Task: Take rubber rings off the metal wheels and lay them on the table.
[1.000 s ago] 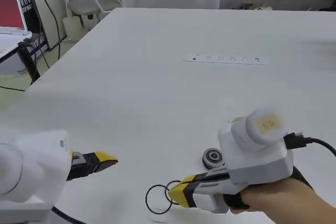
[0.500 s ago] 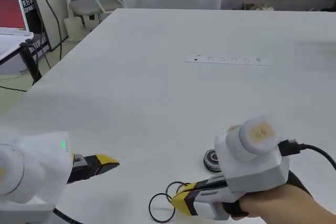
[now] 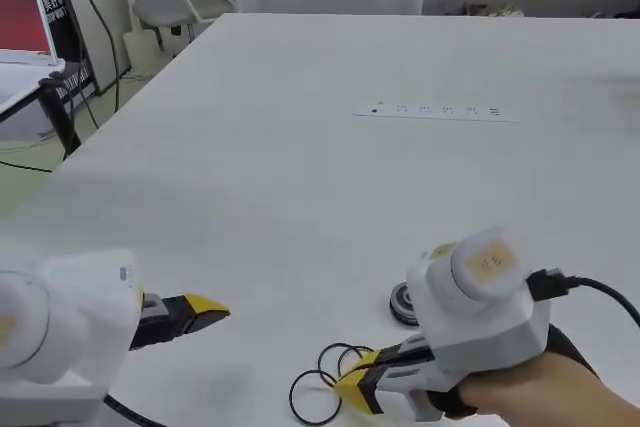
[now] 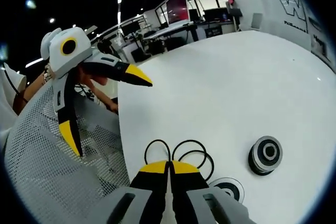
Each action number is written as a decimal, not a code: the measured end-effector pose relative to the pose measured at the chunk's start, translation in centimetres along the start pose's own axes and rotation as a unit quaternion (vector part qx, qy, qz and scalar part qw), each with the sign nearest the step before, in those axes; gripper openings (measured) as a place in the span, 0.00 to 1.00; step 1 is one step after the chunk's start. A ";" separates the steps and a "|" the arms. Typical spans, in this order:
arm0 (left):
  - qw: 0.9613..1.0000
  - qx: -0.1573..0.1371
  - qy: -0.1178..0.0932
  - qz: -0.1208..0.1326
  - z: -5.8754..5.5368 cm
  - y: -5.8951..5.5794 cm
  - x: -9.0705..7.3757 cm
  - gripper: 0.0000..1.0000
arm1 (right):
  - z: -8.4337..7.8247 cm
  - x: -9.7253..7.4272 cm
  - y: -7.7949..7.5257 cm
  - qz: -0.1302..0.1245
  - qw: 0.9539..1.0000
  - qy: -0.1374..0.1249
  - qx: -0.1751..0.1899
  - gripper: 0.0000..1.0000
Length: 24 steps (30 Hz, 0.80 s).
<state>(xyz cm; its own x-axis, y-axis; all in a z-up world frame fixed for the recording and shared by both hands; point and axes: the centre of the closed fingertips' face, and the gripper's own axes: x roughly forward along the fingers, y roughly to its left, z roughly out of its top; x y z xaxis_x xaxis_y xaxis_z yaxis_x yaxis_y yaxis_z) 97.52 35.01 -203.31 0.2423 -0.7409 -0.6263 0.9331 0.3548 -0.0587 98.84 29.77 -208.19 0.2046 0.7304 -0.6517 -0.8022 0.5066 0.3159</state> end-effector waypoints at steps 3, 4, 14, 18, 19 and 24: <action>1.000 0.001 0.000 0.000 0.0 0.0 0.0 0.89 | -0.1 0.0 0.0 -0.001 1.000 0.001 -0.003 0.00; 1.000 0.001 0.000 0.000 0.0 0.0 0.0 0.89 | -0.1 0.1 0.0 -0.001 1.000 0.001 -0.003 0.00; 1.000 0.000 -0.001 -0.001 0.1 0.0 0.0 0.89 | -0.1 0.1 -0.1 -0.002 1.000 0.001 -0.009 0.00; 1.000 0.000 -0.001 -0.001 0.1 0.0 0.0 0.89 | 0.0 0.1 -0.1 -0.005 1.000 0.001 -0.012 0.00; 1.000 0.000 -0.001 0.000 0.0 0.0 0.0 0.89 | 0.0 0.1 -0.1 -0.006 1.000 0.000 -0.012 0.00; 1.000 0.001 0.002 -0.001 0.0 0.0 0.0 0.89 | 0.5 -0.2 -0.4 -0.011 1.000 -0.009 -0.013 0.03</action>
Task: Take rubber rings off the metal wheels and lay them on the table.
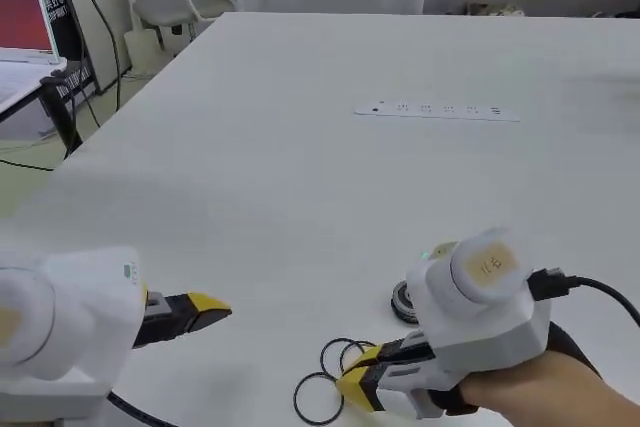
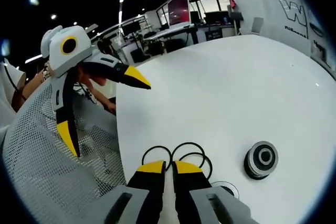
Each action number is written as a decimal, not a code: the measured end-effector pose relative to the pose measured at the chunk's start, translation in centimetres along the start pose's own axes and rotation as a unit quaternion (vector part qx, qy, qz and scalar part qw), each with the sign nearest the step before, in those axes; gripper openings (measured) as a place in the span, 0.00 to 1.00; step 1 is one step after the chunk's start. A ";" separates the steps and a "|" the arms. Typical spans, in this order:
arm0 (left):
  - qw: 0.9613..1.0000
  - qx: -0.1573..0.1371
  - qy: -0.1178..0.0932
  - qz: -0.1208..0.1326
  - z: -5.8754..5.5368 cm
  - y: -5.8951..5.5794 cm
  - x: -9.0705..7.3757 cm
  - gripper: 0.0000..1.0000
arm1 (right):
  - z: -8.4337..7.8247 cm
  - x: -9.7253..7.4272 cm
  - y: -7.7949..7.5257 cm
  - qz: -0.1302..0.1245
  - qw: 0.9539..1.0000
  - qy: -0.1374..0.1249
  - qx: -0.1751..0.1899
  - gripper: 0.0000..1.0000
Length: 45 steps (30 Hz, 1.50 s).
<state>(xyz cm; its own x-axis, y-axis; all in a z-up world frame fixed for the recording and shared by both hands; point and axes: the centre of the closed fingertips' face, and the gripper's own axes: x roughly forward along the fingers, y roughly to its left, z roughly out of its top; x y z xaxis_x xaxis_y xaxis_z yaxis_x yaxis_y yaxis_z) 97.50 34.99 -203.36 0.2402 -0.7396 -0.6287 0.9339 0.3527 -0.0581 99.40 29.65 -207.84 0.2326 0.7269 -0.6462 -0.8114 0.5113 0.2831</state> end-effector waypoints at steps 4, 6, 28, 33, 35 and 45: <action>1.000 0.000 0.000 0.000 0.0 0.0 0.0 0.89 | 0.9 -0.5 -0.4 -0.009 1.000 -0.016 0.000 0.06; 1.000 -0.001 0.001 0.000 0.0 0.0 0.0 0.89 | 1.4 -0.8 -0.7 -0.013 1.000 -0.025 0.002 0.08; 1.000 -0.004 0.005 -0.002 -0.3 -0.1 0.0 0.88 | 5.3 -3.9 -3.9 -0.050 0.990 -0.120 0.055 0.21; 1.000 -0.004 0.005 -0.002 -0.3 -0.1 0.0 0.88 | 5.4 -4.5 -4.9 -0.060 0.987 -0.130 0.067 0.22; 1.000 -0.004 0.006 -0.002 -0.3 -0.1 0.0 0.88 | 5.5 -4.8 -5.2 -0.064 0.986 -0.135 0.071 0.23; 1.000 -0.004 0.007 -0.002 -0.3 -0.1 0.0 0.88 | 4.5 -5.7 -7.6 -0.097 0.983 -0.136 0.081 0.21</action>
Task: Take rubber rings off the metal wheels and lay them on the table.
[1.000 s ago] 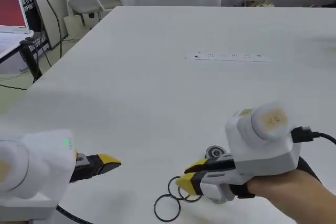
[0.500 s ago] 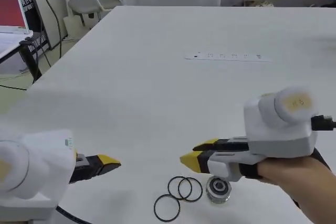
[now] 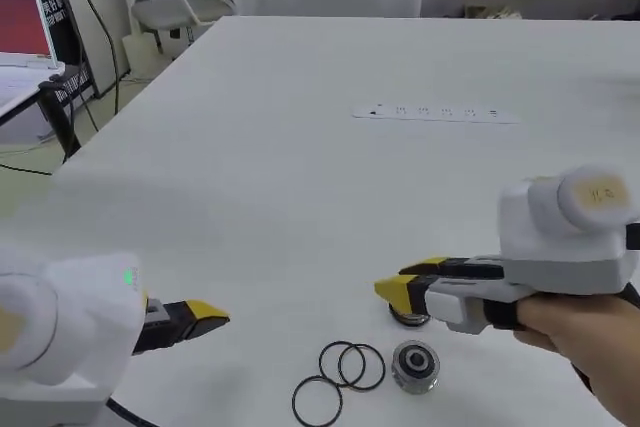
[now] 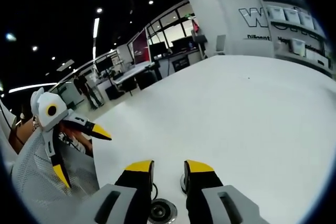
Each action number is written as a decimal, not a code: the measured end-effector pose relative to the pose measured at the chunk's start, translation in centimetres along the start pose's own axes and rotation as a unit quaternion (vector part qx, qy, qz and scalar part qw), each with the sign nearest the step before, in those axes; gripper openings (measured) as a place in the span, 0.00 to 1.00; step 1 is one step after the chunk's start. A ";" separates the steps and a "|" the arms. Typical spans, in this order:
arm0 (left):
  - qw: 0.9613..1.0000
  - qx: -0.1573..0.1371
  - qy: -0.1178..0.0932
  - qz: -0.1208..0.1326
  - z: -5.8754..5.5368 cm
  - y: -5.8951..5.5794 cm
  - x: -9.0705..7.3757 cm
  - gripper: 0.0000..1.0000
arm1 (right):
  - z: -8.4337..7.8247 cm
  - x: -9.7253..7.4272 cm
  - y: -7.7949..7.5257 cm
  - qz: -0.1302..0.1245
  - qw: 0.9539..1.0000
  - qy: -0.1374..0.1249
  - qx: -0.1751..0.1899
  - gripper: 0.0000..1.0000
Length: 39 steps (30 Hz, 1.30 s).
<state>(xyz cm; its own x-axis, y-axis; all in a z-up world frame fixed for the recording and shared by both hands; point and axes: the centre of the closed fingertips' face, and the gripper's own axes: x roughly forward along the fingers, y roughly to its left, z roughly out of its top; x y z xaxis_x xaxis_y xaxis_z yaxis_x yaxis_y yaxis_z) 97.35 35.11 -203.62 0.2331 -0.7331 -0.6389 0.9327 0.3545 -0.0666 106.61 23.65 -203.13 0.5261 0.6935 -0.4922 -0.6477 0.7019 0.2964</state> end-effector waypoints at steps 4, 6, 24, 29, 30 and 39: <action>1.000 -0.007 -0.004 0.008 0.1 0.3 -0.2 0.88 | -0.6 -0.3 -0.9 -0.010 1.000 0.006 0.000 0.20; 1.000 -0.011 -0.013 0.011 0.4 0.5 -0.4 0.89 | -1.0 -0.4 -1.5 -0.015 1.000 0.011 -0.009 0.20; 0.998 0.036 -0.053 0.024 5.9 2.3 -1.9 0.87 | -2.6 -0.9 -3.5 -0.031 0.999 0.028 -0.010 0.20; 0.996 0.066 -0.055 0.025 7.7 3.2 -1.8 0.87 | -2.9 -0.9 -3.7 -0.032 0.999 0.035 -0.017 0.20; 0.996 0.068 -0.055 0.025 7.9 3.3 -1.8 0.86 | -3.0 -1.0 -3.7 -0.032 0.999 0.035 -0.018 0.20; 0.992 0.111 -0.058 0.020 10.7 4.5 -1.1 0.83 | -3.1 -1.2 -4.2 -0.040 0.998 0.035 -0.017 0.20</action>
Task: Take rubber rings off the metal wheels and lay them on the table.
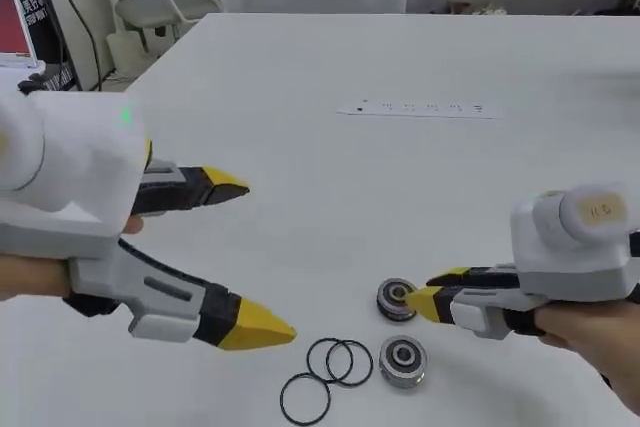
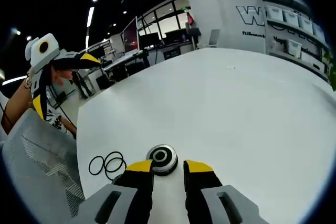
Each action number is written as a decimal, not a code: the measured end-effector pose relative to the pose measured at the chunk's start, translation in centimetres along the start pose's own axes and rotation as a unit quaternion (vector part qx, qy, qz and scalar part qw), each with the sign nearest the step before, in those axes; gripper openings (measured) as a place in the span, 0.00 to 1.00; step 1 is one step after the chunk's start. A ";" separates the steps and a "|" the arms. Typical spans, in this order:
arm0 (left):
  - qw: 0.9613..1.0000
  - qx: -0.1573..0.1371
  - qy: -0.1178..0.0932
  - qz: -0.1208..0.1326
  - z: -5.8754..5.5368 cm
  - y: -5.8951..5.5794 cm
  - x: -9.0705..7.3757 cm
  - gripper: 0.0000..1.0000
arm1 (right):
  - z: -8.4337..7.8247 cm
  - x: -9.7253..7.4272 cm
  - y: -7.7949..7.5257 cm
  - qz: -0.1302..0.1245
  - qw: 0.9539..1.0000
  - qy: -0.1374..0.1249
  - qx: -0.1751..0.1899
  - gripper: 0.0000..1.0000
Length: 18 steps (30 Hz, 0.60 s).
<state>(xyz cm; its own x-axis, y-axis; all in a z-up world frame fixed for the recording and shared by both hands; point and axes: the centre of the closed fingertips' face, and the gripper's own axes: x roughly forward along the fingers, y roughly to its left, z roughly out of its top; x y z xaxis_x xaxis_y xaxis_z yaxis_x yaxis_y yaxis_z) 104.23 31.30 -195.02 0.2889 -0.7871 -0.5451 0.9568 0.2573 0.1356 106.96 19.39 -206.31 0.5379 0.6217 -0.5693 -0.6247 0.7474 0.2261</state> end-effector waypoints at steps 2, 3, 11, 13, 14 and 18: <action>1.000 0.017 0.001 -0.002 0.4 0.4 0.5 0.80 | 0.1 0.0 0.0 0.000 1.000 -0.002 0.001 0.20; 1.000 0.019 -0.002 -0.002 0.8 0.6 0.8 0.80 | 0.1 0.0 0.0 -0.001 1.000 -0.002 0.001 0.20; 0.999 0.030 -0.018 -0.012 2.3 1.5 2.5 0.79 | -0.3 0.1 0.0 0.001 1.000 0.005 -0.003 0.20; 0.999 0.032 -0.017 -0.014 2.4 1.6 2.9 0.79 | -0.3 0.1 0.0 0.001 1.000 0.006 -0.005 0.20; 0.999 0.032 -0.017 -0.015 2.4 1.6 3.1 0.79 | -0.3 0.1 0.0 0.000 1.000 0.006 -0.006 0.20; 0.999 0.027 -0.014 -0.024 1.9 1.3 3.8 0.78 | -0.3 0.0 -0.2 -0.002 1.000 0.007 -0.005 0.20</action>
<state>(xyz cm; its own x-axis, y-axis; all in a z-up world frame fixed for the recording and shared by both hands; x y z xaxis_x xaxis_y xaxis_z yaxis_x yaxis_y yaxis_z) 106.61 27.57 -195.36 0.2433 -0.8130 -0.5289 0.9696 0.1888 0.1558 106.94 19.16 -206.67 0.5327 0.6149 -0.5814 -0.6284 0.7476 0.2149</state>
